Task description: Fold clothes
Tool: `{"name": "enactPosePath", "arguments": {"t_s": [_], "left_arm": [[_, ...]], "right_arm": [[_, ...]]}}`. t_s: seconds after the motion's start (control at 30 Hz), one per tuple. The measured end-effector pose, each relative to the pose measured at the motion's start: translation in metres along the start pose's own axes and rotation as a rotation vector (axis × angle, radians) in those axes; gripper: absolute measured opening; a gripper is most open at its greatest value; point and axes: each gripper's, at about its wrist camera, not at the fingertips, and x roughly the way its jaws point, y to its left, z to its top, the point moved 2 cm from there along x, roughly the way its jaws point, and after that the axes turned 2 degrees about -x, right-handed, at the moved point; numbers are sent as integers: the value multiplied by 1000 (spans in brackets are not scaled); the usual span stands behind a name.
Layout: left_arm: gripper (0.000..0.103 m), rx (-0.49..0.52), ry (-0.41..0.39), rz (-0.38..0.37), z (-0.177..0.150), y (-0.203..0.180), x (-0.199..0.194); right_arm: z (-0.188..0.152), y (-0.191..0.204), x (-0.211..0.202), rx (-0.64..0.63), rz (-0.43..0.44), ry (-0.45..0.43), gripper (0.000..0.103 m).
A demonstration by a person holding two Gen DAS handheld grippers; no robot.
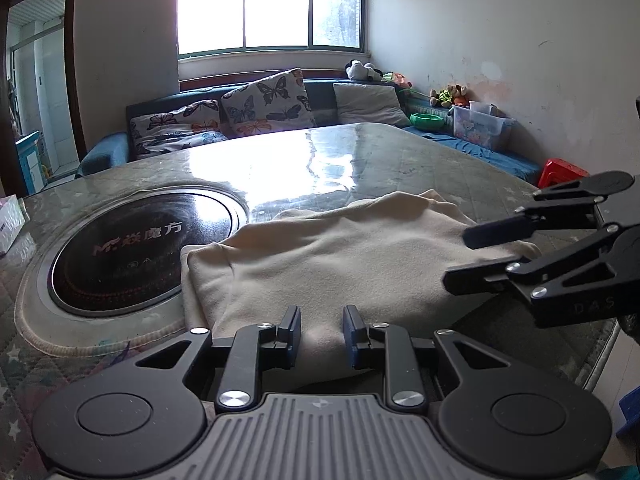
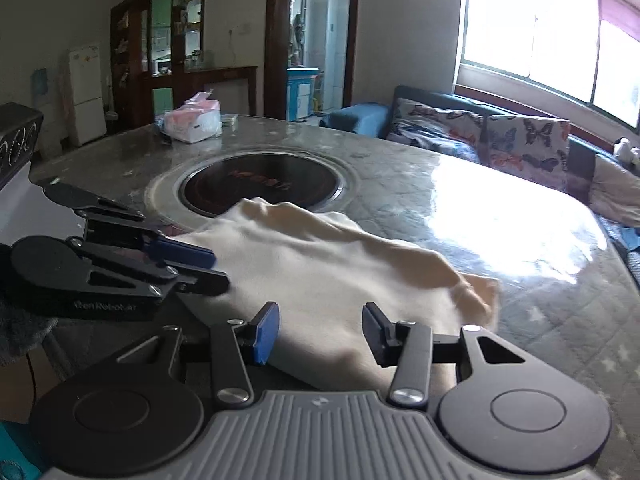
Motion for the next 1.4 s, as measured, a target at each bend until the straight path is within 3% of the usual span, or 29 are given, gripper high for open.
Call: {"name": "enactPosePath", "arguments": {"t_s": [0.37, 0.57, 0.9, 1.03, 1.4], "left_arm": [[27, -4, -4, -6, 5, -1, -4], [28, 5, -23, -54, 12, -16, -6], [28, 20, -2, -65, 9, -24, 4], [29, 3, 11, -70, 6, -21, 5], [30, -52, 5, -19, 12, 1, 4]], "right_arm": [[-9, -21, -20, 47, -61, -3, 45], [-22, -33, -24, 72, -120, 25, 44], [-25, -38, -29, 78, -147, 20, 44], [-28, -41, -27, 93, -140, 39, 44], [12, -48, -4, 70, -62, 23, 43]]}}
